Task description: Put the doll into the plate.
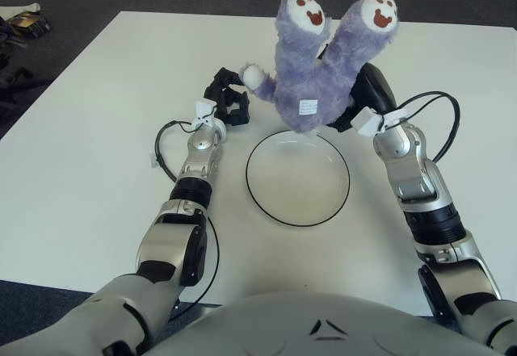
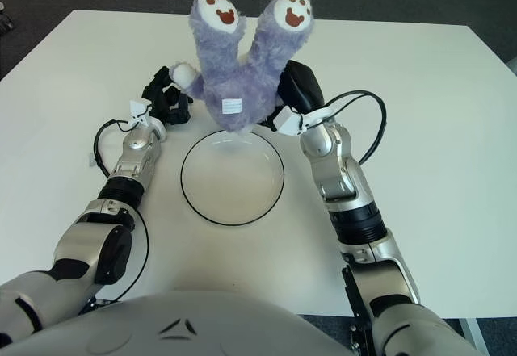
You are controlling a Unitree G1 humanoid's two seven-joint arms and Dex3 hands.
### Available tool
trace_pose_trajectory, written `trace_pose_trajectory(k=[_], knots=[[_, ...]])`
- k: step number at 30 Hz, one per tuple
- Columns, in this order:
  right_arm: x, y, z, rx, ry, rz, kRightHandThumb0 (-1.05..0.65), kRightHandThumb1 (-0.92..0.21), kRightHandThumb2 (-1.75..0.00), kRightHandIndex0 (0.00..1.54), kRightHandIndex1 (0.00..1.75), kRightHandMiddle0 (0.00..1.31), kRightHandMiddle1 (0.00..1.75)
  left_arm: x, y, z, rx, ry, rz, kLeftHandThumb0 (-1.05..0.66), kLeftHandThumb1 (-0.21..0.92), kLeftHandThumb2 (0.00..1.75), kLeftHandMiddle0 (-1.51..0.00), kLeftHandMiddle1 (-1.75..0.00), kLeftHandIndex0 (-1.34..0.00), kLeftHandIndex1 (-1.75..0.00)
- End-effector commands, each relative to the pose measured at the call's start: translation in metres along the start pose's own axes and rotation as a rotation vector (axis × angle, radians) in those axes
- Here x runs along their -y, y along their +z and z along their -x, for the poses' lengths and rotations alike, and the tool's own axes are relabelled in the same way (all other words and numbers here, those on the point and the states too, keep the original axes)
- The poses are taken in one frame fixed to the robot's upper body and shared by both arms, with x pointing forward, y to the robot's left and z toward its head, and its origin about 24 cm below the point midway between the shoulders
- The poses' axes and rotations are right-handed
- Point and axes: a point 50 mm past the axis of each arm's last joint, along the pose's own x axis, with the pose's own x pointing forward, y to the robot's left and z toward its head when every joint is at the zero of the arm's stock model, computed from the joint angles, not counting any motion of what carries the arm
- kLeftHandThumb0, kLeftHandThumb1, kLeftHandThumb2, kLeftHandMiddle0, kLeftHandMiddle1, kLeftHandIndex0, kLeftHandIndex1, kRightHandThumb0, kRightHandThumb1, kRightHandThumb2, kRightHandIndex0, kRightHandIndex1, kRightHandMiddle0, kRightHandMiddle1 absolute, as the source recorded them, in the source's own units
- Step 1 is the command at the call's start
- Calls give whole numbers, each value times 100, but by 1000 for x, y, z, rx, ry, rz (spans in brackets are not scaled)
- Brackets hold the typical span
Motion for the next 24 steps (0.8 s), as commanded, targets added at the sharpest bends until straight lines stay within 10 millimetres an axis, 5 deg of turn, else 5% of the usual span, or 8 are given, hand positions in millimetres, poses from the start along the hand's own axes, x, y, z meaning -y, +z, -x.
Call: trace_pose_trajectory(k=[1, 14, 24], knots=[[0, 10, 3, 29, 7, -28, 53, -16, -151, 74, 175, 92, 175, -2, -2, 3, 2, 5, -3, -1, 31, 133, -50, -175, -49, -174], [-2, 25, 11, 54, 63, -98, 53, -17, -150, 73, 175, 90, 175, -9, -3, 3, -8, 8, 24, -1, 33, 131, -49, -175, -48, -174], [-1, 31, 19, 69, 96, -104, 52, -19, -147, 71, 175, 88, 175, -11, -3, 2, -7, 14, 34, -1, 32, 127, -64, -175, -48, -156]])
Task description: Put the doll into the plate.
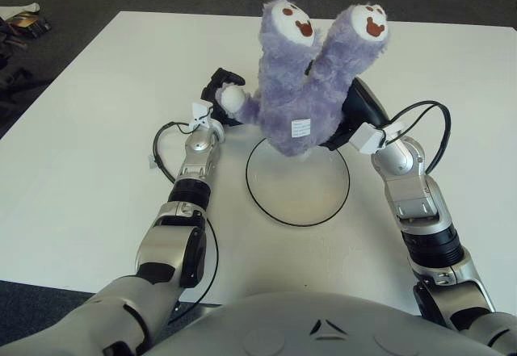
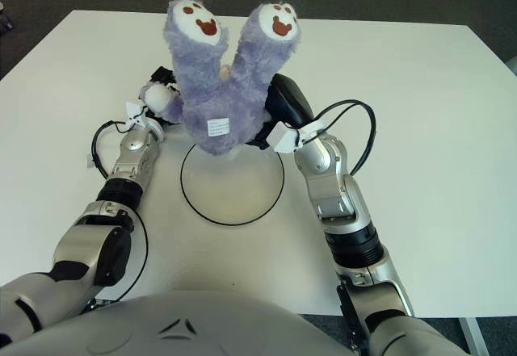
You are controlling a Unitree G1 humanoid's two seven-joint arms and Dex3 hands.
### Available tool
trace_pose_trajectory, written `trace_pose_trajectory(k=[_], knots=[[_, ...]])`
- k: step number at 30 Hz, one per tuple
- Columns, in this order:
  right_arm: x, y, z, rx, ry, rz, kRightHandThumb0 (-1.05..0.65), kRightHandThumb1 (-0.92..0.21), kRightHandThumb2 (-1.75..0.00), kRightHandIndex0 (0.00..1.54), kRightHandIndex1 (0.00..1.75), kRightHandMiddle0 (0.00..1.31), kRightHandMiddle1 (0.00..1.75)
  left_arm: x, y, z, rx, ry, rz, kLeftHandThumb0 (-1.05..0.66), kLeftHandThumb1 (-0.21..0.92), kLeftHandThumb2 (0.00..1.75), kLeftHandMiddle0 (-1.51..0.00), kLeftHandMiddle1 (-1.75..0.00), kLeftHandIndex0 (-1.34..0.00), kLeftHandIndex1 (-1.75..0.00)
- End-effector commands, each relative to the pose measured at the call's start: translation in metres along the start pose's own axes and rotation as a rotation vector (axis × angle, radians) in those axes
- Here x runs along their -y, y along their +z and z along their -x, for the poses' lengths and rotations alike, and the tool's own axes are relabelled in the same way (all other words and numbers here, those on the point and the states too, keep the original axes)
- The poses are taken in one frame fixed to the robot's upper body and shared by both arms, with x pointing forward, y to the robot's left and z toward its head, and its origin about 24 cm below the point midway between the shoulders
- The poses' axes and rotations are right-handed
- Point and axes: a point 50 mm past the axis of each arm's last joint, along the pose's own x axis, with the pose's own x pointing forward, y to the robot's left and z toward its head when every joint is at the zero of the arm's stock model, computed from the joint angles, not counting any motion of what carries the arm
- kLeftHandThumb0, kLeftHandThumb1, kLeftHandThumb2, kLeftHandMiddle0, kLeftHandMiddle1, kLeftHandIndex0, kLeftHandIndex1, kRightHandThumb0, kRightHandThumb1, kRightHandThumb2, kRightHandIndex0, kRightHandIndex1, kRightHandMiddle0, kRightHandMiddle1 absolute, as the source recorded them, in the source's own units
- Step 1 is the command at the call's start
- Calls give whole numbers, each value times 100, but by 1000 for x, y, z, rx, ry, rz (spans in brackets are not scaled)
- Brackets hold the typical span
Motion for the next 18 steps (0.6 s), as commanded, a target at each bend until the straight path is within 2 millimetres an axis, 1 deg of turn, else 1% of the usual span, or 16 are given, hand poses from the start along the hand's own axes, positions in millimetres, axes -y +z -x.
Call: trace_pose_trajectory(k=[1, 14, 15, 18], knots=[[2, 4, 3, 6, 8, -7, 52, -19, -147, 71, 175, 88, 175, -3, -3, 0, -15, 3, 3, -1, 32, 127, -64, -175, -48, -156], [-1, 12, 14, 33, 74, 2, 51, -20, -145, 70, 175, 82, 175, -5, -4, -3, -25, 17, 43, -1, 29, 127, -66, -175, -54, -149], [-2, 12, 15, 33, 74, 2, 51, -20, -145, 70, 175, 82, 175, -5, -4, -3, -26, 17, 43, -1, 30, 129, -60, -175, -52, -158], [-2, 14, 17, 33, 71, 7, 51, -20, -145, 70, 175, 81, 175, -6, -4, -3, -28, 19, 32, -1, 32, 130, -54, -175, -50, -167]])
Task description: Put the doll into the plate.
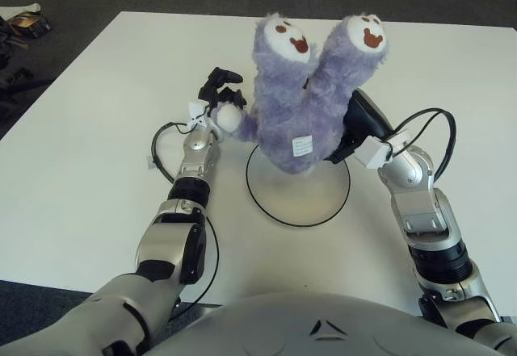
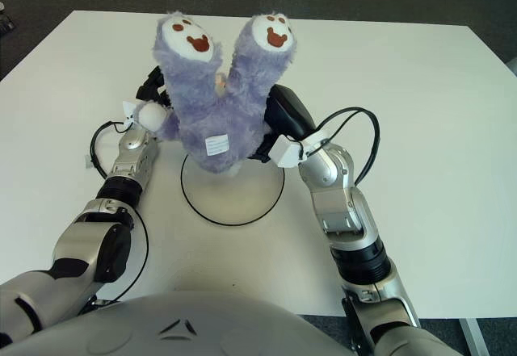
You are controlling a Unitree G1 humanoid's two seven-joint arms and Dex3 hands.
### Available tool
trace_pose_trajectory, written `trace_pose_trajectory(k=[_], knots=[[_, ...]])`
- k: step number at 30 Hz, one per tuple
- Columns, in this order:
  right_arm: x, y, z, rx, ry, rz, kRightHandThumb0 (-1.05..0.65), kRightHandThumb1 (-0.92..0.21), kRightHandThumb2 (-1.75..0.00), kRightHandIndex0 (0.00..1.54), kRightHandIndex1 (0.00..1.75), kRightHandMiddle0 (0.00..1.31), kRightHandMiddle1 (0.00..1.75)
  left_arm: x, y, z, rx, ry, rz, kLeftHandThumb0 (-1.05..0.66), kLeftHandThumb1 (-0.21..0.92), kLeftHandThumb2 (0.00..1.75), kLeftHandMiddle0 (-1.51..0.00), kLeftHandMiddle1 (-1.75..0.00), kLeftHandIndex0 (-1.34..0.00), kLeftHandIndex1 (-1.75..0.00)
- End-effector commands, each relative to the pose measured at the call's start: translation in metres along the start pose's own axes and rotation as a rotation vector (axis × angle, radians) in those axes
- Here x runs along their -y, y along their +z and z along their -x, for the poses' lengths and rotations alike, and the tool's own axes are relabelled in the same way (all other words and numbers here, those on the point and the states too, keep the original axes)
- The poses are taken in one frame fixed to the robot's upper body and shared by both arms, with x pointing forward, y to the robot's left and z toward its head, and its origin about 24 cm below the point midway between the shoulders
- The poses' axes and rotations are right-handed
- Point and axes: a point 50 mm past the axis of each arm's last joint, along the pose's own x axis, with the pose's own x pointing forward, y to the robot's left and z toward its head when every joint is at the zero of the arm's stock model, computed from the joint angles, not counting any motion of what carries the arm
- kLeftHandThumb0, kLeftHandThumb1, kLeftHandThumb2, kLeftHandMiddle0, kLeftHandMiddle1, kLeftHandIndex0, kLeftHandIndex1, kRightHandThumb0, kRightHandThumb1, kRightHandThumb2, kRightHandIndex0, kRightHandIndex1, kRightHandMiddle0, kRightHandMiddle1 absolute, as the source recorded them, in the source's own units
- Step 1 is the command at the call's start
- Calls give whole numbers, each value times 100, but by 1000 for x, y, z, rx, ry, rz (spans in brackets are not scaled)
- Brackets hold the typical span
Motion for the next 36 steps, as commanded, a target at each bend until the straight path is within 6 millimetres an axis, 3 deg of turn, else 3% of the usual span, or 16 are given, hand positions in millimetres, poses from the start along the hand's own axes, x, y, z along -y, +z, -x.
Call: trace_pose_trajectory(k=[1, 8, 11, 17, 20, 25, 26, 29, 36], knots=[[1, 7, 4, 28, -6, 9, 51, -20, -145, 70, 175, 81, 175, -3, -3, 0, -24, 5, -10, -1, 32, 131, -52, -175, -49, -170], [0, 12, 13, 8, -11, 11, 50, -23, -142, 68, 175, 79, 175, -4, -4, -2, -39, 13, -11, -1, 33, 131, -49, -175, -48, -174], [0, 13, 15, 1, -16, 8, 49, -24, -141, 67, 175, 79, 175, -5, -5, -2, -47, 21, -13, -1, 31, 128, -60, -175, -52, -157], [2, 13, 18, -27, -36, 25, 49, -26, -139, 65, 175, 77, 175, -6, -5, -3, -52, 31, -16, -1, 33, 130, -50, -175, -48, -172], [3, 13, 19, -40, -45, 28, 49, -26, -138, 65, 175, 77, 175, -6, -5, -4, -53, 34, -15, -1, 31, 128, -60, -175, -50, -159], [6, 14, 20, -61, -54, 43, 49, -25, -139, 65, 175, 75, 175, -5, -5, -4, -54, 36, -14, -1, 31, 127, -64, -175, -50, -154], [7, 15, 21, -65, -55, 48, 31, -19, -145, 65, 173, 73, 175, -5, -5, -4, -54, 35, -15, -1, 31, 127, -64, -175, -50, -153], [9, 16, 21, -77, -46, 78, 13, -17, -148, 62, 172, 69, 175, -5, -5, -5, -57, 28, -25, -1, 31, 127, -64, -175, -50, -153], [12, 17, 22, -84, -22, 128, 1, -47, -108, 31, 174, 58, 156, -5, -5, -6, -65, 21, -24, -1, 31, 127, -64, -175, -51, -152]])
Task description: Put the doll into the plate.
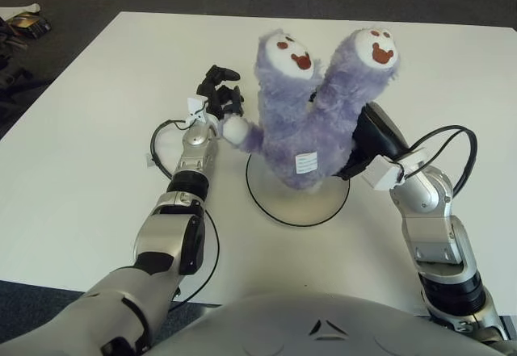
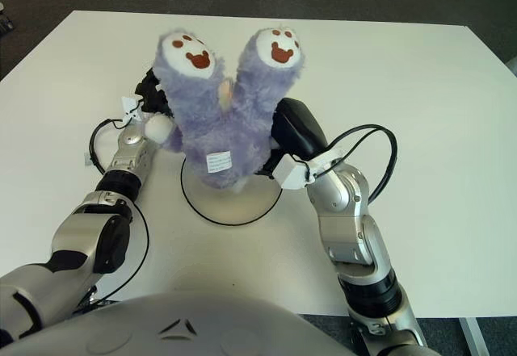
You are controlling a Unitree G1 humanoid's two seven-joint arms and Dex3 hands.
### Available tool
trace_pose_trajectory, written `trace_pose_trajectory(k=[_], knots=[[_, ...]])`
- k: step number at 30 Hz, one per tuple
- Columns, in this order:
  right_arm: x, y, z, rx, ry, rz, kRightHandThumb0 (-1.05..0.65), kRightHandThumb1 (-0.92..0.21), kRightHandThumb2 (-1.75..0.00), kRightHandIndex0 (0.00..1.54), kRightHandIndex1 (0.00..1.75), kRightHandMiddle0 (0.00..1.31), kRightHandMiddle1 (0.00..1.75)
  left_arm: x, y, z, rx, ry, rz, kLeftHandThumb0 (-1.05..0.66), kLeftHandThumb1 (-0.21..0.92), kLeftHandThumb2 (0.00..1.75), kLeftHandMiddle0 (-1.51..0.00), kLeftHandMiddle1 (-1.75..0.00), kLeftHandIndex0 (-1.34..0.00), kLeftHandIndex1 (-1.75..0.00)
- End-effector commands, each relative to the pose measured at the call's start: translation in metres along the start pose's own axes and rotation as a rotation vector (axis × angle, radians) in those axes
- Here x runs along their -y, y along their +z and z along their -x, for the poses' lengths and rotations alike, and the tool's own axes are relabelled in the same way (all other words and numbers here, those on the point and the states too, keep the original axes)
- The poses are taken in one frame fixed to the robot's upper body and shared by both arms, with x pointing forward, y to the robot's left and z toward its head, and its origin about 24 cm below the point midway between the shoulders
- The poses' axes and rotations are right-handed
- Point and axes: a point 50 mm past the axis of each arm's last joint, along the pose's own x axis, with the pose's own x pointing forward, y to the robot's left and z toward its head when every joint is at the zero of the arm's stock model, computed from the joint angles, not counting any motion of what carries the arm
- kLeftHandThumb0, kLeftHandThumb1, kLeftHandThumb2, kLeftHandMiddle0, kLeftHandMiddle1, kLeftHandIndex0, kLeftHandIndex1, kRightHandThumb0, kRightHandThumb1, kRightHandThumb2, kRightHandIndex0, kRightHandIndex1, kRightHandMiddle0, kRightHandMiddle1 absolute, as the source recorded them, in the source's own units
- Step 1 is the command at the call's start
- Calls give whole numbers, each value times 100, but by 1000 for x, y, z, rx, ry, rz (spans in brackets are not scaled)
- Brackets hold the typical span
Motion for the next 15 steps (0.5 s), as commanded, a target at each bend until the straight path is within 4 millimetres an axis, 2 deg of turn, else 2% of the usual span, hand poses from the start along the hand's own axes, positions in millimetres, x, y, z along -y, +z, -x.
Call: trace_pose_trajectory(k=[1, 3, 6, 9, 10, 11, 12, 13, 15], knots=[[8, 4, 1, 19, -5, 50, 1, -49, -105, 30, 174, 57, 156, -2, -5, 0, -38, -1, -7, -1, 31, 127, -64, -175, -51, -152], [9, 5, 1, 27, 7, 66, 0, -59, -91, 26, 171, 52, 153, -2, -5, 0, -36, 0, -7, -1, 31, 127, -64, -175, -51, -152], [11, 5, 2, 40, 22, 86, -24, -74, -63, 12, 146, 46, 154, -2, -5, 0, -32, 2, -11, -1, 31, 126, -64, -175, -51, -152], [12, 5, 3, 52, 35, 101, -32, -83, -49, 6, 135, 42, 154, -1, -5, 0, -29, 6, -21, -1, 31, 126, -64, -175, -51, -152], [12, 4, 3, 57, 42, 109, -32, -83, -49, 6, 135, 42, 154, -1, -5, 0, -29, 7, -22, -1, 31, 126, -64, -175, -51, -152], [13, 4, 3, 61, 47, 115, -29, -75, -57, 4, 128, 35, 150, -1, -5, 0, -29, 8, -23, -1, 32, 126, -64, -175, -50, -152], [13, 4, 4, 63, 50, 117, -23, -56, -81, 3, 121, 27, 142, -1, -5, 0, -29, 9, -22, -1, 32, 126, -63, -175, -50, -152], [13, 4, 4, 64, 53, 119, -20, -44, -97, 2, 118, 22, 138, -1, -5, 0, -29, 9, -21, -1, 32, 125, -63, -175, -50, -152], [14, 4, 4, 67, 60, 123, -16, -33, -112, 1, 113, 17, 133, -1, -5, 0, -30, 11, -21, -1, 32, 125, -63, -175, -50, -153]])
